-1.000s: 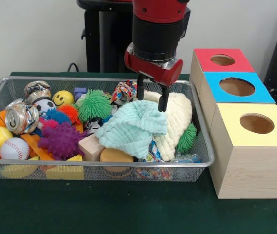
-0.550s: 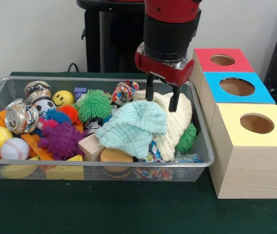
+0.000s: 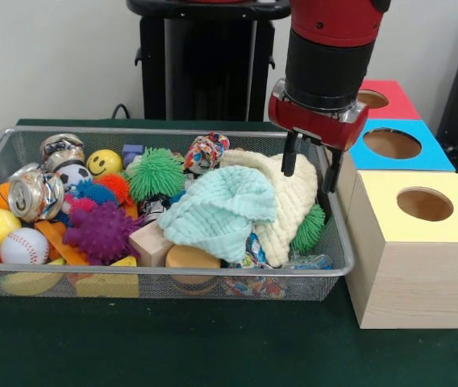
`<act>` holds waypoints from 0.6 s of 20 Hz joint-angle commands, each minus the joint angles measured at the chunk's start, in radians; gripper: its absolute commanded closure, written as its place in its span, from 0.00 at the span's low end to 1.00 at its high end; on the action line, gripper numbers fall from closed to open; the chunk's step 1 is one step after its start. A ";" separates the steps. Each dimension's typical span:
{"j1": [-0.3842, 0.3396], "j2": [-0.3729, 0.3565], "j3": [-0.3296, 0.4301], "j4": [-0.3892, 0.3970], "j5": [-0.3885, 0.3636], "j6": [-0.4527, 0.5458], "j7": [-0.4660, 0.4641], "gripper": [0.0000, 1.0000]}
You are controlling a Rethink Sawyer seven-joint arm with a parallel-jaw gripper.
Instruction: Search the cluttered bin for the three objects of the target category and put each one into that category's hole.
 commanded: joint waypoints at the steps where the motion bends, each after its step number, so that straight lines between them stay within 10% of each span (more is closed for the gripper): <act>1: -0.019 0.049 -0.026 -0.042 0.030 0.007 0.081 0.00; 12: -0.018 0.072 -0.047 -0.060 0.041 -0.007 0.083 0.00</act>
